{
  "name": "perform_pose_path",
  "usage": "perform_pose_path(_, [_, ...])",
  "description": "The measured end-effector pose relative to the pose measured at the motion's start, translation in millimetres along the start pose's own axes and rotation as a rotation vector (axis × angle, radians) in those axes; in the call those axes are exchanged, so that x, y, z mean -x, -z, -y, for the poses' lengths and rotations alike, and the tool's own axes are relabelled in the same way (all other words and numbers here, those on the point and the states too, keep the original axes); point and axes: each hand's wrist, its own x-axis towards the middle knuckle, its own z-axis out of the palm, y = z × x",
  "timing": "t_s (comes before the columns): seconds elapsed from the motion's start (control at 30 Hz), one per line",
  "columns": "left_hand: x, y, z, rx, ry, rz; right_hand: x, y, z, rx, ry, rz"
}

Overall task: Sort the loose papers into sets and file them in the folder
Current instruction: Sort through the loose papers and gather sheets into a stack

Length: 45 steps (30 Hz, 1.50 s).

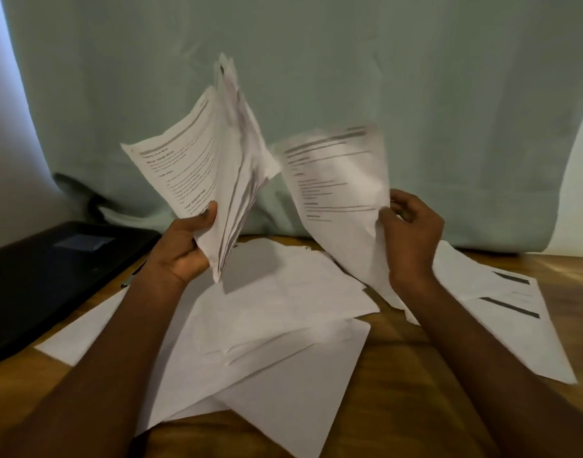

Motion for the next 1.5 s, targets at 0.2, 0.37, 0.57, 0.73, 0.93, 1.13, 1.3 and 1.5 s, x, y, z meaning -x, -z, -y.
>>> perform_pose_path(0.2, [-1.2,-5.7,19.4,-0.067,0.056,-0.045,-23.4,26.2,1.9,-0.198,-0.285,-0.034])
perform_pose_path(0.37, [1.3,-15.6,35.1,-0.173,0.09,-0.091,-42.0,39.8,-0.2,-0.296,-0.321,-0.114])
perform_pose_path(0.57, [2.7,-18.3,50.3,-0.222,0.133,-0.097,-57.2,70.4,-32.3,-0.189,-0.454,-0.441])
perform_pose_path(0.73, [3.8,-22.3,59.2,-0.268,0.133,-0.085,-67.0,104.3,-14.0,0.154,0.04,-0.702])
perform_pose_path(0.93, [3.0,-24.3,64.0,-0.308,0.081,-0.074,-47.9,85.3,-29.3,0.581,0.397,-0.295])
perform_pose_path(1.13, [-0.8,-16.4,55.4,-0.311,0.098,-0.074,-28.3,77.0,-70.4,1.142,-0.031,0.322])
perform_pose_path(1.3, [-1.6,-18.3,45.7,-0.321,0.02,-0.126,-25.7,67.3,-67.2,1.237,-0.06,0.498])
perform_pose_path(1.5, [-2.6,2.3,17.1,-0.203,-0.099,-0.188,25.5,14.3,-24.1,0.459,0.11,1.016])
